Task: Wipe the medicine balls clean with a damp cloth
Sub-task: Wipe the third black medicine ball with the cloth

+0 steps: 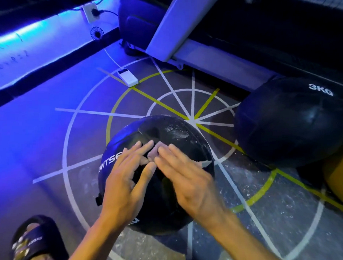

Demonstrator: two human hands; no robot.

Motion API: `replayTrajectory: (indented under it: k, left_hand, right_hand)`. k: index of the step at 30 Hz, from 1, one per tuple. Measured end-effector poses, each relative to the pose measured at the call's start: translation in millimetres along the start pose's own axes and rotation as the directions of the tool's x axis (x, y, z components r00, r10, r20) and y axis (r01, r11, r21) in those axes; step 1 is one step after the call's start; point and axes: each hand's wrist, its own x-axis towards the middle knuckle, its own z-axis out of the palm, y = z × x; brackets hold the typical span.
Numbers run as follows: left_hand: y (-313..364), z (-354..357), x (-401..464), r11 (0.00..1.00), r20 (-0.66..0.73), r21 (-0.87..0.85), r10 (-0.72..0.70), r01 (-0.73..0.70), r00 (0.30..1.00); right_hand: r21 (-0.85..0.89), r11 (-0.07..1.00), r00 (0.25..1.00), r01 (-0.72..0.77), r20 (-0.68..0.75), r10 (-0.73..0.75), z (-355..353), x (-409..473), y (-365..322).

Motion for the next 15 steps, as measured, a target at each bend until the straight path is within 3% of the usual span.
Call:
replayTrajectory:
  k: [2, 3, 4, 6, 7, 8, 10, 11, 12, 13, 14, 15]
  left_hand:
    - [1, 0, 0, 1.0, 0.014, 0.007, -0.021, 0.021, 1.0]
    - [1, 0, 0, 0.999, 0.022, 0.011, -0.035, 0.034, 0.999]
    - [2, 1, 0, 0.999, 0.028, 0.015, -0.047, 0.046, 0.999]
    - [5, 4, -1, 0.999, 0.024, 0.009, -0.047, 0.047, 0.999]
    - [6, 5, -1, 0.999, 0.021, -0.002, -0.046, 0.046, 0.999]
    - [6, 6, 0, 0.999, 0.018, -0.012, -0.047, 0.047, 0.999]
    - [6, 7, -1, 0.998, 0.019, -0.014, -0.062, 0.062, 0.998]
    - [7, 6, -1, 0.998, 0.025, -0.015, -0.062, 0.062, 0.998]
    - [7, 6, -2, 0.998, 0.023, -0.016, -0.055, 0.056, 0.998]
    - [8, 5, -3, 0.998, 0.022, -0.018, -0.052, 0.052, 0.998]
    - [8, 4, -5, 0.998, 0.03, -0.023, -0.052, 0.052, 0.998]
    - [9, 3, -6, 0.998, 0.035, -0.029, -0.054, 0.055, 0.998]
  right_hand:
    - [0.02, 0.998, 0.998, -0.053, -0.022, 0.053, -2, 0, 28]
    - [0.043, 0.982, 0.98, -0.186, -0.06, 0.188, -8, 2, 45]
    - [0.044, 0.928, 0.923, -0.37, -0.094, 0.372, -16, 4, 61]
    - [0.089, 0.696, 0.682, -0.713, -0.141, 0.717, -31, 5, 82]
    - [0.116, 0.633, 0.61, -0.766, -0.181, 0.771, -35, 4, 81]
    - [0.149, 0.656, 0.621, -0.74, -0.223, 0.752, -35, 6, 70]
    - [0.152, 0.858, 0.823, -0.49, -0.245, 0.513, -28, 11, 32]
    - [0.095, 0.945, 0.925, -0.313, -0.195, 0.326, -21, 9, 16]
    - [0.018, 0.986, 0.98, -0.163, -0.113, 0.165, -13, 5, 7]
    - [-0.034, 0.995, 0.994, -0.096, -0.054, 0.094, -8, 4, 14]
    - [-0.033, 0.991, 0.991, -0.133, -0.035, 0.132, -9, 4, 30]
    - [-0.013, 0.959, 0.957, -0.283, -0.065, 0.282, -15, 4, 48]
